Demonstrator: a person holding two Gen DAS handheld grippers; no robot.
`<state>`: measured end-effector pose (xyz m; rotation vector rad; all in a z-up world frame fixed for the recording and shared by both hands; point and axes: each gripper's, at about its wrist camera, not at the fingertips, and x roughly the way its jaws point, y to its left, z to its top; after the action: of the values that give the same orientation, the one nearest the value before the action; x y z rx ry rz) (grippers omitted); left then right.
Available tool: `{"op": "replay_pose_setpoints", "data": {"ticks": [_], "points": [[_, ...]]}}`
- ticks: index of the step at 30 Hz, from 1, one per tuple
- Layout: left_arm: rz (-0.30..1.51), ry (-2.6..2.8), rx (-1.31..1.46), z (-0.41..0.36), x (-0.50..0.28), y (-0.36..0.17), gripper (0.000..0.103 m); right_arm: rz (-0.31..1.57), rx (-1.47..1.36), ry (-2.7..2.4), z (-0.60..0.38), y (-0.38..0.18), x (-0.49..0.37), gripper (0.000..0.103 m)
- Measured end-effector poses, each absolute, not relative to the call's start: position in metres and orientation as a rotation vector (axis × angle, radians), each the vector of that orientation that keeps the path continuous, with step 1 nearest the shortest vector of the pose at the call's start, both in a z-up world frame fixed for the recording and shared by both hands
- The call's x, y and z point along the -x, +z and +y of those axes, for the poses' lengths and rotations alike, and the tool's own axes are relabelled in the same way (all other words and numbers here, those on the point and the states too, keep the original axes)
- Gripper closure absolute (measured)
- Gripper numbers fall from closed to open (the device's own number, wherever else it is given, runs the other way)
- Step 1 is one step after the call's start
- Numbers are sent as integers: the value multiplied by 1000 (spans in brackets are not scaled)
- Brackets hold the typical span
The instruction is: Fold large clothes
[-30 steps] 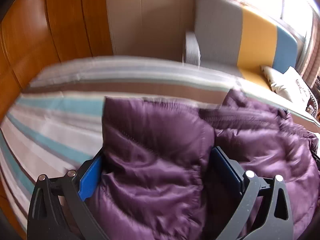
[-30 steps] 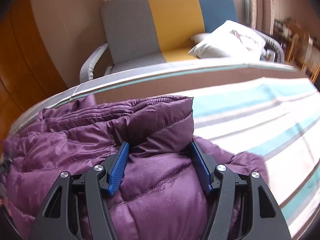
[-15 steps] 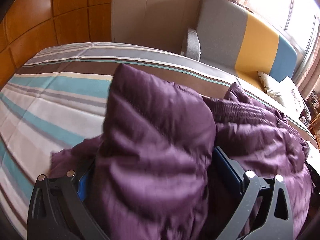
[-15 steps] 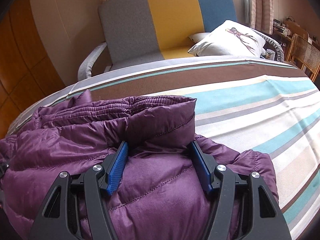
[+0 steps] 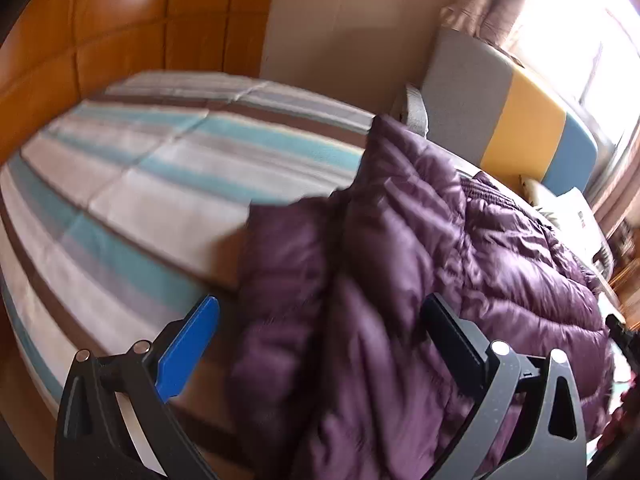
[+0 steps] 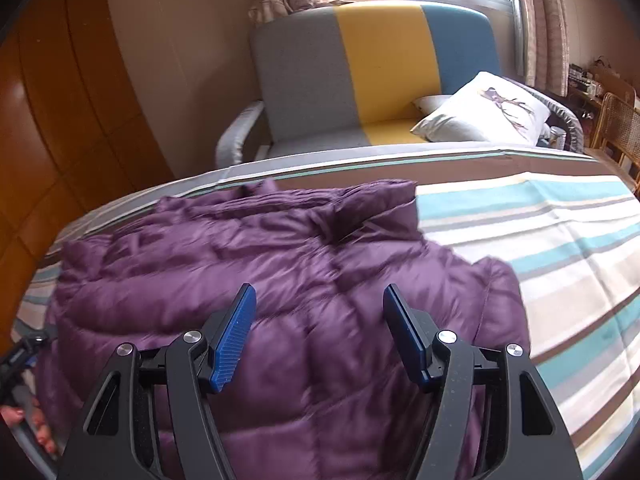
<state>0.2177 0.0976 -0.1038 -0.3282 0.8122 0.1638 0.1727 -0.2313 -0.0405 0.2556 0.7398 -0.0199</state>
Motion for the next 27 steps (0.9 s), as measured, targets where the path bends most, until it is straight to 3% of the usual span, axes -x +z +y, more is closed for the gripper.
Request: {"op": "replay_pose_setpoints", "data": {"ticks": [5,10,13,15,19,23,27], "points": [[823,122,393,103,-199,-115,2,722,-297,34,-209,-33,-145,38],[816,-14,414,95,-182,-119,2,706,-305,84,-188,-31,-116,67],[822,-40,390,92,-178,-119,4,687,-313,124,-178,-30,-101,71],[831,-39,418,94,-178,-121,8,682,-290,144,-171,-30,-94,81],[831,-9,479,102,-181,-122,18,709,-248,167,-159,-36,-92,81],[828,-11,515,101,-188,-124,17,776,-218,154,-152,-50,-101,81],[813,-10,487,98,-196,-127,9,824,-142,145,-141,-68,-109,82]]}}
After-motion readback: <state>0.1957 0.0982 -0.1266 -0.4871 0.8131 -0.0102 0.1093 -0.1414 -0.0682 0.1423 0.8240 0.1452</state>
